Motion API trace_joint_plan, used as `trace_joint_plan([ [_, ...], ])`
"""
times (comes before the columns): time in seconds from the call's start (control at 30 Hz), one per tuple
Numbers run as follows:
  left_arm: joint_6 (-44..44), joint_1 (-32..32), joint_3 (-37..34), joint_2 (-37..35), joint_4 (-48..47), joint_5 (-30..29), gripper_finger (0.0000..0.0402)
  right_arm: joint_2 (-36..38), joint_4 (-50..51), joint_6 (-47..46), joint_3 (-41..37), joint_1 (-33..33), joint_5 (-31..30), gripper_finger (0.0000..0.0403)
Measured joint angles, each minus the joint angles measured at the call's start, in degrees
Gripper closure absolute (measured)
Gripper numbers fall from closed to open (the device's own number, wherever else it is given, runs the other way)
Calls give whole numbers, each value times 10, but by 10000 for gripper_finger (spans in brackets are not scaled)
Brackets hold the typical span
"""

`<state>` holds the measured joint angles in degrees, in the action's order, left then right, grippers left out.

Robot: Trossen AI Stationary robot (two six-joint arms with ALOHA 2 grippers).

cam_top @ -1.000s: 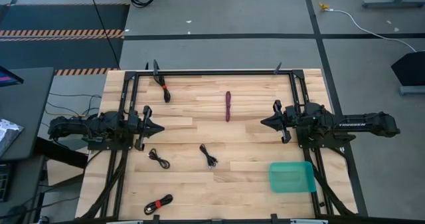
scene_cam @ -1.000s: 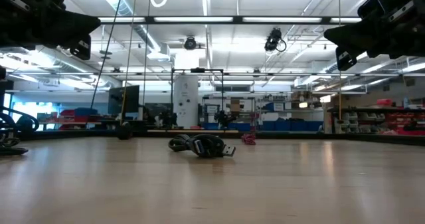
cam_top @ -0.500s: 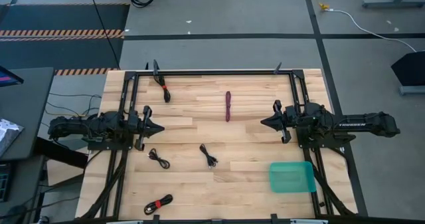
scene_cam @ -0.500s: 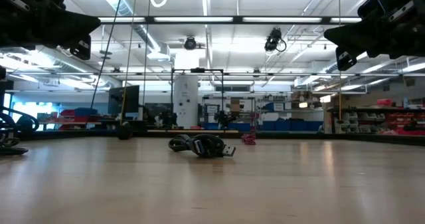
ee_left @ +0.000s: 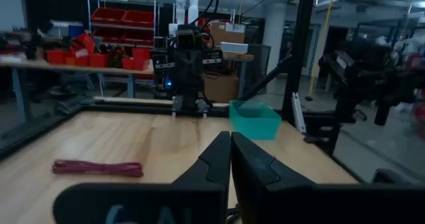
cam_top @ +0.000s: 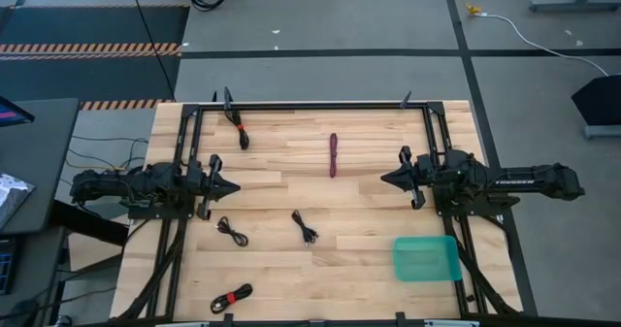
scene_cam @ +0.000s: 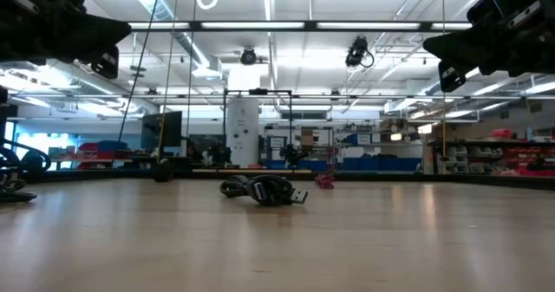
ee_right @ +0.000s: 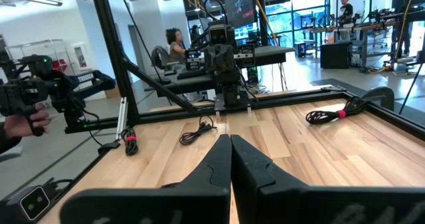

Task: Pick and place USB-C Cables
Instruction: Put the pink charger cable into the green bin

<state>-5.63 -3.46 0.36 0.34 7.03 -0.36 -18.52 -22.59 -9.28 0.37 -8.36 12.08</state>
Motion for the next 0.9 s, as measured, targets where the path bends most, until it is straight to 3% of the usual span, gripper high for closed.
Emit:
trace_joint_plan([
  [0.33, -221, 0, 0, 0, 71, 3, 381, 0, 0, 0, 0, 0, 0, 398],
  [0.53, -224, 0, 0, 0, 75, 40, 381, 0, 0, 0, 0, 0, 0, 398],
  [0.7, -205, -2, 0, 0, 151, 35, 381, 0, 0, 0, 0, 0, 0, 398],
  [0.9, -170, -53, 0, 0, 198, 36, 381, 0, -9, 0, 0, 0, -3, 398],
])
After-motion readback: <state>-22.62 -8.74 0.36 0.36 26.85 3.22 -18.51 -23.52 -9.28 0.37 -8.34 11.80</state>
